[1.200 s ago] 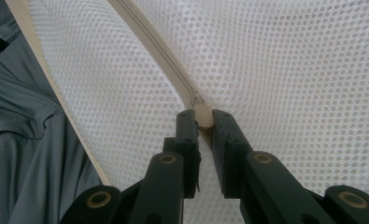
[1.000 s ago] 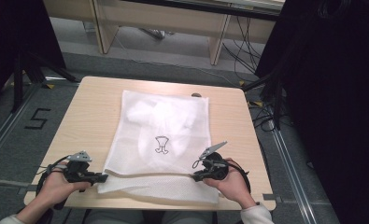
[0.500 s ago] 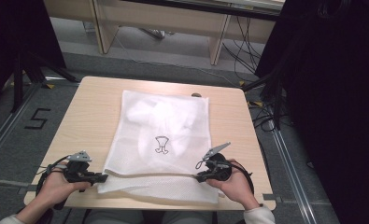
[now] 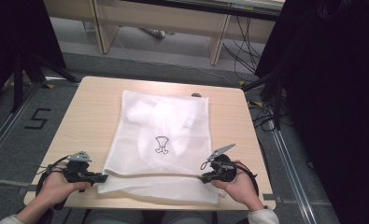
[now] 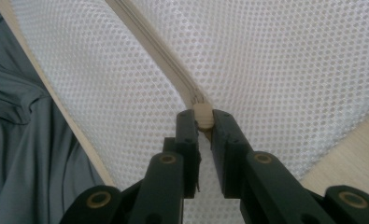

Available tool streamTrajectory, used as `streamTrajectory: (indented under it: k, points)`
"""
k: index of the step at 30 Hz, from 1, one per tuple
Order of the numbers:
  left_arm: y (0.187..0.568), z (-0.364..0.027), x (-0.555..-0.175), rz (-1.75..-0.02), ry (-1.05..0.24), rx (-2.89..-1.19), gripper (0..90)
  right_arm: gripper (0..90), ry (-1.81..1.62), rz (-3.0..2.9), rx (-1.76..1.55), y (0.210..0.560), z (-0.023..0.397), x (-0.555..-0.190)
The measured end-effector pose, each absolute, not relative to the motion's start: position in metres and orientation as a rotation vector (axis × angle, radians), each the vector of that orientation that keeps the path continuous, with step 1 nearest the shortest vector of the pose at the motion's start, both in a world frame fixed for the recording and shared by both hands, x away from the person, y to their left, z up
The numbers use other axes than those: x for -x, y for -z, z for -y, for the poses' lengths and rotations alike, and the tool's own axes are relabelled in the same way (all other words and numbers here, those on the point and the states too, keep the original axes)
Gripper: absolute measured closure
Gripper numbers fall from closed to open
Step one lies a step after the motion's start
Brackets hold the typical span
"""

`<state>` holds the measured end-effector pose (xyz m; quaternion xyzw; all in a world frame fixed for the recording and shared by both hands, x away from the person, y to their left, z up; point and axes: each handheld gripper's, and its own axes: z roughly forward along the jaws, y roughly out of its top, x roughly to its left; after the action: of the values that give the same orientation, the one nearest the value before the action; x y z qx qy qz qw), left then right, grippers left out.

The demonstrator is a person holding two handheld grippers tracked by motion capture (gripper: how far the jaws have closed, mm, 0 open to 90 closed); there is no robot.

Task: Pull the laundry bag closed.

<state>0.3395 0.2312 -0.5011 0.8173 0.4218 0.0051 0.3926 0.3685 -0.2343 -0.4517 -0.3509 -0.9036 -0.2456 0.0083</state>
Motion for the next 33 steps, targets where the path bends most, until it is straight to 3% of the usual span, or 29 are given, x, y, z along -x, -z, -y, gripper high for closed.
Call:
streamTrajectory:
  k: [33]
  points:
    - [0.503,-0.230,-0.339,-1.080,-0.026,-2.057,86.3,81.6,0.717,2.794,1.185,0.459,0.265,-0.364]
